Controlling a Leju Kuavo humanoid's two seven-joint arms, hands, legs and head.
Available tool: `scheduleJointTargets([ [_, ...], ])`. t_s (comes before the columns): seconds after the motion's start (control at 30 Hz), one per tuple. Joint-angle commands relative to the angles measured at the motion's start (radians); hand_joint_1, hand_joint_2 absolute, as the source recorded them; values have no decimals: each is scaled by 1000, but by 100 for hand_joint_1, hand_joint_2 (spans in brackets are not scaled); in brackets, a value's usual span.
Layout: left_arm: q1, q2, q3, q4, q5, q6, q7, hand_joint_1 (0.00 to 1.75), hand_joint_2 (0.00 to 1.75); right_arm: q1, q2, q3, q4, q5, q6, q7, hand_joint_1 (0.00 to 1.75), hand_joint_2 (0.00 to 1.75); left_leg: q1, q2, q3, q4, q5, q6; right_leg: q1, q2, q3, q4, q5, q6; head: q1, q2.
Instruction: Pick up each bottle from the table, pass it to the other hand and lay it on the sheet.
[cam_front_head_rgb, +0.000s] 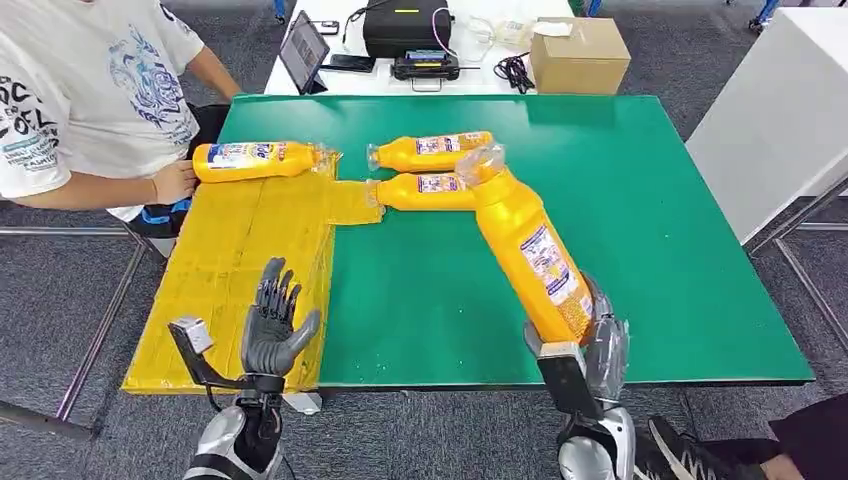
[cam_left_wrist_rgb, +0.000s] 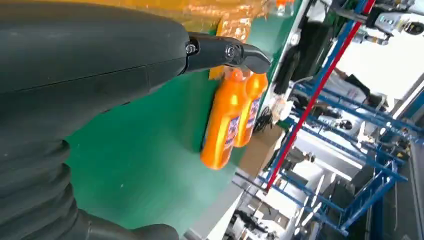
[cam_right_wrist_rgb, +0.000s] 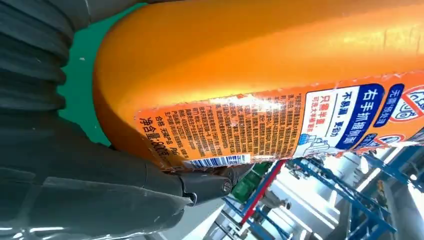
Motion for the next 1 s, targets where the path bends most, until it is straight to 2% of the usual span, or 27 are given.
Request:
scheduleJointTargets([
  [0.03, -8, 19, -68, 2, 32, -78, 23, 0, 175, -53, 5, 26, 162, 38, 76, -1, 175, 175, 2, 2, 4, 0, -2, -2, 2, 1, 4, -1, -1, -3, 0, 0],
  [0.13, -21, 14, -130, 19, 74, -162, 64, 0, 175, -119, 21, 144, 388, 88, 132, -52, 175, 175, 3, 3, 5, -1, -2, -2, 3, 3, 6, -3, 0, -3, 0, 0],
  [0.27, -51, 7, -188, 61, 92, -182, 79, 0, 175, -184, 75, 257, 546, 83, 102, -116, 175, 175, 2, 4, 4, -1, -1, -2, 2, 3, 4, -2, 0, -2, 0, 0],
  [0.37, -79, 6, -213, 103, 47, -142, 59, 0, 175, -210, 85, 325, 555, 103, 110, -102, 175, 175, 2, 3, 3, 0, -1, -2, 2, 2, 3, -1, 0, -3, 0, 0],
  [0.53, -113, 1, -202, 207, 58, -176, 58, 0, 175, -239, 85, 403, 574, 118, 110, -71, 175, 175, 2, 3, 5, -1, -1, -2, 2, 2, 4, -2, 0, -2, 0, 0],
  [1.0, -115, 0, -193, 215, 48, -160, 58, 0, 175, -250, 77, 417, 583, 128, 106, -60, 175, 175, 3, 0, 5, 0, -2, -3, 3, 0, 5, -1, -2, -4, 0, 0],
])
